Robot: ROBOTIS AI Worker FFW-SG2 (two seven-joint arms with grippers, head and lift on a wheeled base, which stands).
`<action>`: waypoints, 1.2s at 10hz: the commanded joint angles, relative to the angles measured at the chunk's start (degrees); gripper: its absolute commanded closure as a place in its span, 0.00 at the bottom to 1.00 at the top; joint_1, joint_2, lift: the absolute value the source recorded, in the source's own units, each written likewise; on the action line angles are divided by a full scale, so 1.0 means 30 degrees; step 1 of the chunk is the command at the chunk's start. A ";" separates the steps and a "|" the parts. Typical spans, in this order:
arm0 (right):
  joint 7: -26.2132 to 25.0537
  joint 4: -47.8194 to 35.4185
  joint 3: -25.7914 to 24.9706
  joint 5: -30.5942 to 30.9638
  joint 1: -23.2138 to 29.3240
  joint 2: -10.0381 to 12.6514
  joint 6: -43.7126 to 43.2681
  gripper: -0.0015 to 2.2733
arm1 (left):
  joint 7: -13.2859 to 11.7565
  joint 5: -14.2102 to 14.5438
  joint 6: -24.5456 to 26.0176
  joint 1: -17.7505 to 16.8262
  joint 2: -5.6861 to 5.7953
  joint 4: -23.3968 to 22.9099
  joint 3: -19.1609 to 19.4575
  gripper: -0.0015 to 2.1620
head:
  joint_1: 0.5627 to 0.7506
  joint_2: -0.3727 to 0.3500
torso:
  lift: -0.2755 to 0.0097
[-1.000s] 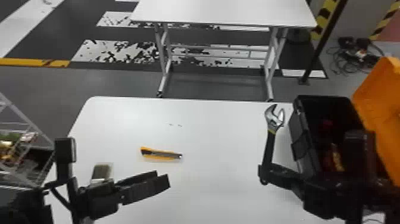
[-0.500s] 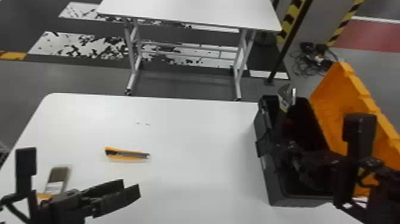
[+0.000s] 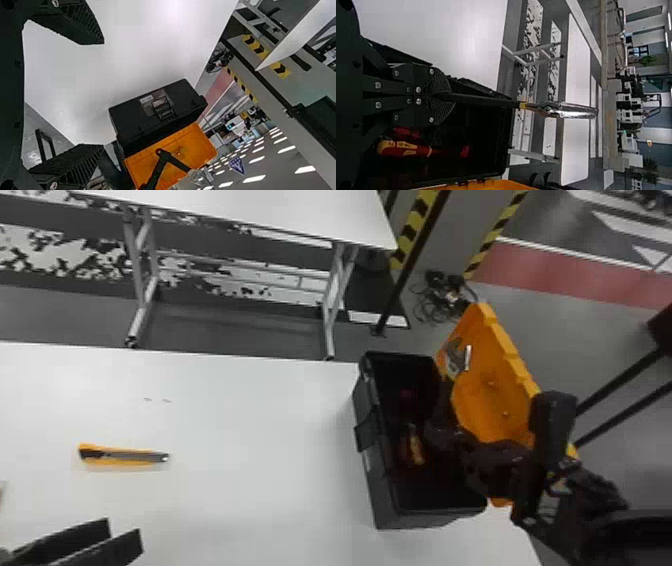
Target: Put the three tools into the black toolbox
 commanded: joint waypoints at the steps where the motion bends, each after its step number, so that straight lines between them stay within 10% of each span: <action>1: 0.0096 0.1335 0.0469 0.0854 0.0586 -0.0030 -0.1867 0.99 | -0.0041 0.0004 -0.0225 0.0353 -0.0013 -0.0141 0.0016 0.03 | 0.70 0.06 | 0.79; 5: 0.0330 0.5026 0.1699 0.2289 0.0967 -0.0030 -0.6496 0.98 | -0.0246 0.0033 -0.0869 0.0646 0.0075 -0.0170 0.0192 0.03 | 0.70 0.03 | 0.79; 6: 0.0623 0.5173 0.1641 0.2260 0.0938 -0.0030 -0.6613 0.80 | -0.0334 0.0062 -0.0811 0.0705 0.0133 -0.0316 0.0221 0.03 | 0.70 0.03 | 0.79; 7: 0.0652 0.4967 0.1641 0.2172 0.0996 0.0029 -0.6613 0.15 | -0.0334 0.0062 -0.0811 0.0851 0.0133 -0.0463 0.0309 0.03 | 0.70 0.03 | 0.79; 8: 0.0711 0.4147 0.1494 0.1557 0.1553 0.0088 -0.6555 0.00 | -0.0334 0.0062 -0.0811 0.0881 0.0133 -0.0492 0.0397 0.03 | 0.70 0.03 | 0.79; 12: 0.2996 -0.0277 0.2051 -0.4537 0.2432 0.1787 -0.0344 0.02 | 0.0340 -0.0055 -0.1162 0.0881 -0.0042 -0.0404 -0.0248 0.03 | 0.70 0.19 | 0.79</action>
